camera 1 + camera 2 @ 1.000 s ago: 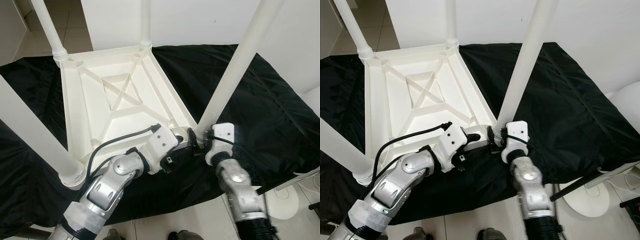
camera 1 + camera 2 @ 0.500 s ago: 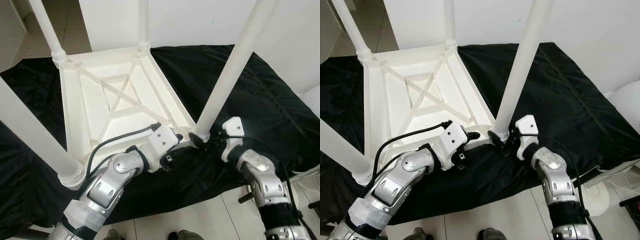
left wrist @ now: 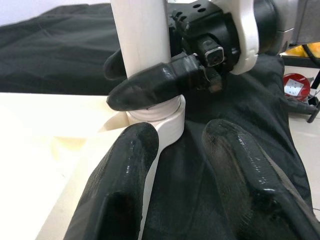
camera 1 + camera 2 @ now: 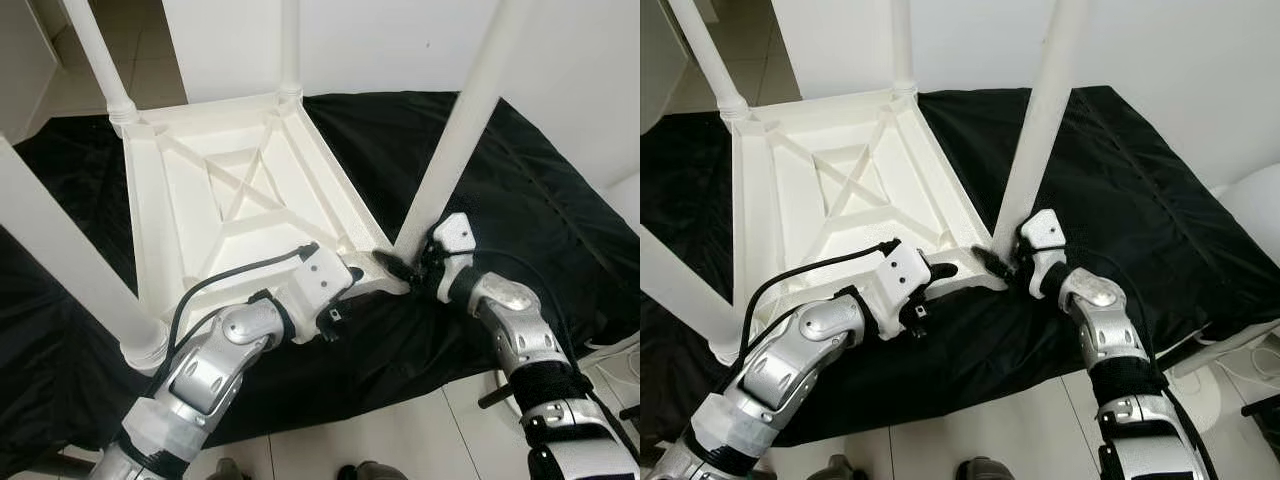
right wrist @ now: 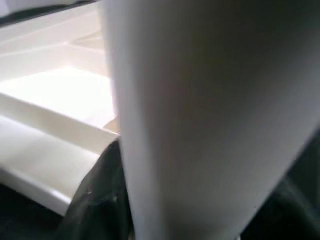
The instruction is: Building children table
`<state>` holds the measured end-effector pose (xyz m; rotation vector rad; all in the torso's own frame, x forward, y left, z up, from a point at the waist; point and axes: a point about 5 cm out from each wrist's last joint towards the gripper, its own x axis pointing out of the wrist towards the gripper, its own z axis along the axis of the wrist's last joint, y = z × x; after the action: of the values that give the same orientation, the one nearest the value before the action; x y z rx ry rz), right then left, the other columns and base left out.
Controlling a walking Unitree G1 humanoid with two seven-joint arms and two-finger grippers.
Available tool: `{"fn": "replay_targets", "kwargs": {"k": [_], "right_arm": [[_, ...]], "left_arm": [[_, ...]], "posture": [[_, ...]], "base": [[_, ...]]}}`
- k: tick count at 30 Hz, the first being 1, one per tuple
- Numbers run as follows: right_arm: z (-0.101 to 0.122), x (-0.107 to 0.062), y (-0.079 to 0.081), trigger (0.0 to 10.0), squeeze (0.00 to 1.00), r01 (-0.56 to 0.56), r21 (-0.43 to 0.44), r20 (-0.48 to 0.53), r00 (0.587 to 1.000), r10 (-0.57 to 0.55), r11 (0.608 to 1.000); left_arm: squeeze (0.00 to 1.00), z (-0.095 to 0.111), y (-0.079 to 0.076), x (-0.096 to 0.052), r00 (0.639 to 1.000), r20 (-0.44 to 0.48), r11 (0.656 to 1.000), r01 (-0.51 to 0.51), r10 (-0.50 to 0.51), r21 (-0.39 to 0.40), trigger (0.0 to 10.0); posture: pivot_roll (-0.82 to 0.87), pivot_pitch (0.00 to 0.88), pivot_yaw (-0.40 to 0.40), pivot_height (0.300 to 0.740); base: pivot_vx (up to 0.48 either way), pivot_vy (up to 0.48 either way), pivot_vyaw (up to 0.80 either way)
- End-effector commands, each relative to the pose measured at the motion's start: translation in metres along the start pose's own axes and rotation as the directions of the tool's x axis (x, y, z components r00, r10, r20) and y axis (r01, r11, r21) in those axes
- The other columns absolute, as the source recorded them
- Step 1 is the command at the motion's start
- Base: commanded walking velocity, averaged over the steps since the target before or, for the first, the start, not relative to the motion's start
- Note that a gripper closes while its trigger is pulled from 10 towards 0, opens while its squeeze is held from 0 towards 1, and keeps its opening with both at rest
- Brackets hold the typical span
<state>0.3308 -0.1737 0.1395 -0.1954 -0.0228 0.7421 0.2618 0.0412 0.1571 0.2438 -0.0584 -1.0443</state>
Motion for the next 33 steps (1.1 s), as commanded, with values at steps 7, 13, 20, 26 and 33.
{"fn": "replay_targets", "kwargs": {"k": [7,13,20,26,33], "right_arm": [[-0.011,0.001,0.009,10.0,0.00,0.006,0.013,-0.017,1.000,-0.006,1.000],[-0.012,0.001,0.014,10.0,0.00,0.031,0.034,0.007,0.999,-0.031,0.999],[-0.012,0.002,0.016,10.0,0.00,0.251,0.034,-0.013,0.968,-0.251,0.967],[-0.009,0.002,0.026,10.0,0.00,0.467,0.095,-0.050,0.884,-0.465,0.879],[-0.013,0.004,0.052,10.0,0.00,0.686,0.145,-0.112,0.727,-0.678,0.713]], "left_arm": [[0.00,-0.002,-0.005,0.001,0.995,-0.016,0.995,0.097,-0.097,0.007,10.0],[0.00,-0.002,-0.005,0.001,0.995,-0.017,0.995,0.097,-0.097,0.004,10.0],[0.00,-0.003,-0.007,0.001,0.995,-0.018,0.995,0.102,-0.102,-0.003,10.0],[0.00,-0.003,-0.009,0.001,0.994,-0.019,0.994,0.106,-0.106,-0.005,10.0],[0.00,-0.004,-0.008,0.000,0.994,-0.024,0.994,0.108,-0.108,-0.004,10.0]], "posture": [[-0.09,0.037,0.013,0.740],[-0.09,0.043,0.012,0.740],[-0.09,0.049,0.010,0.740],[-0.09,0.052,0.011,0.740],[-0.09,0.048,0.015,0.740]], "base": [[0.000,0.000,0.00],[0.000,0.000,0.00],[0.000,0.000,0.00],[0.000,0.000,0.00],[0.000,0.000,0.00]]}}
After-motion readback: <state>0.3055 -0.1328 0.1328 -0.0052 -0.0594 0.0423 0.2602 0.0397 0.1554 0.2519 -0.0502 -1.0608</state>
